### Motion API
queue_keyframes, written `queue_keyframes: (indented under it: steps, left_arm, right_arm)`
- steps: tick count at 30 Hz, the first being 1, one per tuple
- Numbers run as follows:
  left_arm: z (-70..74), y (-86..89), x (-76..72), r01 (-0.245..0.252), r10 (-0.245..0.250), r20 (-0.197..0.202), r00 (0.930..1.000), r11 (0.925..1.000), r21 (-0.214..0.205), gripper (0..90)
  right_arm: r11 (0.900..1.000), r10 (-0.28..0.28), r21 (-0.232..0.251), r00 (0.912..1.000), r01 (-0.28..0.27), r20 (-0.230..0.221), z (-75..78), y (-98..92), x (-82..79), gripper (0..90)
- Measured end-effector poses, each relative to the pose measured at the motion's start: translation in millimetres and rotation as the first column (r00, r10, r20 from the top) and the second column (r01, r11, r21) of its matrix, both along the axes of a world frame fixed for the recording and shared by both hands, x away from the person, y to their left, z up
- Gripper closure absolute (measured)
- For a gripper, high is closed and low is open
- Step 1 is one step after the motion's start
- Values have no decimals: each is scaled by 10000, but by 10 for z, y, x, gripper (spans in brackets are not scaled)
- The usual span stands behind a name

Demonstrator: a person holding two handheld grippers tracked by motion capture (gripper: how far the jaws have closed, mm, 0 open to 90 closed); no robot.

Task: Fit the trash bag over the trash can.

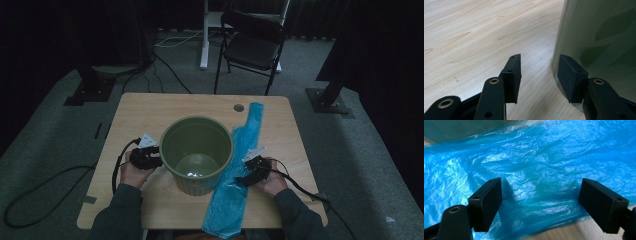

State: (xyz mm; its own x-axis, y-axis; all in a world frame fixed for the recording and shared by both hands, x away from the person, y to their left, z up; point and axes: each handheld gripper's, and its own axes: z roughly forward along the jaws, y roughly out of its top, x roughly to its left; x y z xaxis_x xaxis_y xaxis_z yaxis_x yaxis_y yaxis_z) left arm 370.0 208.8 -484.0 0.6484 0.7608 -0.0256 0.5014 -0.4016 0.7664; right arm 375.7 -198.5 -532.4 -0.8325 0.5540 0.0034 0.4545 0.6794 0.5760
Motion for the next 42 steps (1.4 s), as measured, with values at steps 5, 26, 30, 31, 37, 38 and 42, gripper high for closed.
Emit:
queue_keyframes:
  steps: [5,26,30,31,37,38,42]
  left_arm:
    - [3,0,-3,5,-5,18,10000,10000,-14,535]
    - [-9,-19,6,39,-39,-32,10000,10000,42,535]
    - [-14,-27,9,39,-39,-43,10000,10000,39,535]
    - [-14,-29,8,43,-43,-36,10000,10000,33,535]
    - [-3,-15,6,20,-20,9,10000,10000,-50,533]
    - [0,-13,5,11,-10,28,10000,10000,-58,533]
    - [4,-14,-1,20,-20,54,10000,10000,-66,532]
  right_arm:
    - [9994,-356,-3,9994,356,17,19,-6,23,281]
    - [9901,-1388,255,9902,1383,170,49,-57,172,860]
    - [9855,-1666,358,9859,1659,174,43,-71,217,872]
    - [9850,-1700,342,9853,1692,196,43,-72,224,873]
    - [9836,-1784,296,9838,1778,201,69,-99,279,874]
    - [9834,-1797,302,9835,1791,193,88,-107,280,874]
    - [9845,-1677,597,9850,1651,406,182,-136,271,875]
